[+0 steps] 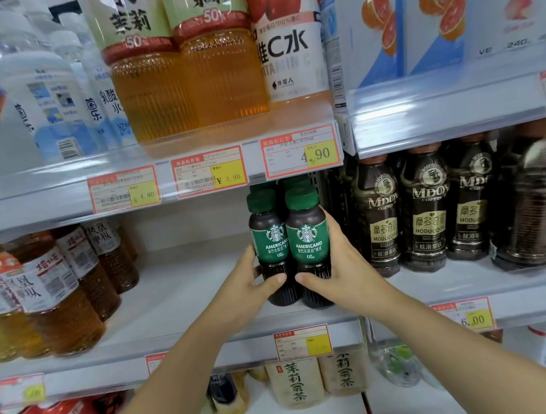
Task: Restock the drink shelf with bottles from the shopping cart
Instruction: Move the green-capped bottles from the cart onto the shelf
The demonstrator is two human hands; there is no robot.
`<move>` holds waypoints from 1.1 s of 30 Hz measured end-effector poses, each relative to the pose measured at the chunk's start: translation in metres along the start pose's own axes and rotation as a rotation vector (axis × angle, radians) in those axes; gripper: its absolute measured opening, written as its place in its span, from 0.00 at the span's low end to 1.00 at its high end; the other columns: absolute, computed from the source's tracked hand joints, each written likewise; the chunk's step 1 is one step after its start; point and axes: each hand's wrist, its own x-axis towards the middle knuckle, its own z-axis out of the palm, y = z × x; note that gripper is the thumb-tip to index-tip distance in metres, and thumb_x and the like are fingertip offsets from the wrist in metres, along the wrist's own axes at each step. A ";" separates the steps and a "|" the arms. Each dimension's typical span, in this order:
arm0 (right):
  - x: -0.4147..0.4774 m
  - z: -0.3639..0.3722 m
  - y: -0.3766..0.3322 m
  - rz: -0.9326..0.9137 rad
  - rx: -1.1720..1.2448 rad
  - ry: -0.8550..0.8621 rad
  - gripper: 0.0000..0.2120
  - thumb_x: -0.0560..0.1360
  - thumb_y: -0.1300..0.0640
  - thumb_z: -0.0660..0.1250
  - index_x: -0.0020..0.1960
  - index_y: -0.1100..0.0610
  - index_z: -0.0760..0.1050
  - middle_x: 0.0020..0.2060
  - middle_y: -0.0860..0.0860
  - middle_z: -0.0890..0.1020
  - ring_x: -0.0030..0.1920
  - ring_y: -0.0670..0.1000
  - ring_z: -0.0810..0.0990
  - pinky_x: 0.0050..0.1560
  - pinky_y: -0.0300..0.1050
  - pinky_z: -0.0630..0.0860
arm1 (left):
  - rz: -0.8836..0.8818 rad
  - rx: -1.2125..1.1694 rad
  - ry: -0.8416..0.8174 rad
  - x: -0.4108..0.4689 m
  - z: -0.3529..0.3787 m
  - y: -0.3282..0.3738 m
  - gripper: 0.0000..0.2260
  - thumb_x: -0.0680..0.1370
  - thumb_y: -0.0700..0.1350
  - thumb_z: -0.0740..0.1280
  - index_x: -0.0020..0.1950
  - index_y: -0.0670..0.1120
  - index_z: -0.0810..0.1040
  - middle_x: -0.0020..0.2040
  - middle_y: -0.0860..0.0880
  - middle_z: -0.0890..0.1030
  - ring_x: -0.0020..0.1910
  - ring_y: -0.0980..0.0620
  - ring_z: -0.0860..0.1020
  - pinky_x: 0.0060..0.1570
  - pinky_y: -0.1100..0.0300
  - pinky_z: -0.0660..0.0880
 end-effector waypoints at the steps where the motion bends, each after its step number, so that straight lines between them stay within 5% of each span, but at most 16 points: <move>1: 0.001 0.000 0.000 -0.004 -0.003 0.004 0.44 0.69 0.62 0.72 0.73 0.44 0.49 0.69 0.46 0.66 0.69 0.40 0.64 0.68 0.34 0.63 | -0.001 0.001 0.001 0.000 0.000 0.000 0.27 0.77 0.41 0.65 0.73 0.55 0.59 0.66 0.57 0.71 0.68 0.55 0.69 0.66 0.57 0.67; 5: 0.004 -0.002 -0.002 -0.034 -0.004 0.015 0.43 0.69 0.64 0.72 0.68 0.37 0.49 0.67 0.45 0.67 0.67 0.36 0.65 0.61 0.22 0.61 | 0.001 0.009 0.006 0.002 0.000 0.000 0.26 0.78 0.41 0.65 0.72 0.55 0.60 0.66 0.57 0.71 0.68 0.54 0.69 0.68 0.53 0.66; 13: 0.009 -0.002 -0.003 -0.027 -0.009 0.028 0.43 0.68 0.65 0.72 0.66 0.35 0.49 0.65 0.43 0.67 0.65 0.33 0.64 0.60 0.22 0.61 | 0.010 -0.004 -0.004 0.005 0.000 0.002 0.27 0.78 0.39 0.64 0.73 0.52 0.58 0.67 0.55 0.70 0.67 0.55 0.68 0.66 0.59 0.66; 17: 0.004 -0.002 -0.005 -0.019 -0.109 0.037 0.47 0.67 0.60 0.74 0.70 0.36 0.45 0.66 0.35 0.61 0.69 0.36 0.58 0.66 0.30 0.56 | 0.017 -0.014 -0.002 0.004 0.000 0.001 0.26 0.78 0.39 0.64 0.73 0.53 0.59 0.66 0.56 0.70 0.66 0.55 0.69 0.62 0.63 0.68; 23: -0.002 -0.001 0.004 0.102 -0.236 0.021 0.43 0.69 0.60 0.72 0.75 0.51 0.50 0.70 0.49 0.64 0.71 0.45 0.58 0.68 0.37 0.56 | 0.034 -0.031 0.002 0.005 -0.002 -0.003 0.28 0.78 0.40 0.65 0.74 0.54 0.57 0.69 0.54 0.69 0.66 0.52 0.70 0.67 0.54 0.67; 29: 0.006 -0.004 0.005 0.158 -0.140 -0.054 0.44 0.71 0.62 0.70 0.76 0.47 0.46 0.71 0.45 0.63 0.71 0.43 0.60 0.72 0.45 0.58 | 0.030 -0.041 -0.035 0.006 -0.004 -0.003 0.28 0.78 0.40 0.64 0.74 0.53 0.56 0.68 0.55 0.68 0.66 0.55 0.69 0.58 0.69 0.70; 33: 0.008 -0.007 0.004 0.212 -0.099 -0.090 0.44 0.73 0.63 0.68 0.75 0.45 0.44 0.71 0.45 0.63 0.71 0.44 0.61 0.73 0.45 0.59 | 0.033 -0.022 -0.056 0.007 -0.005 -0.005 0.28 0.78 0.42 0.64 0.74 0.55 0.55 0.70 0.54 0.67 0.69 0.53 0.67 0.68 0.55 0.66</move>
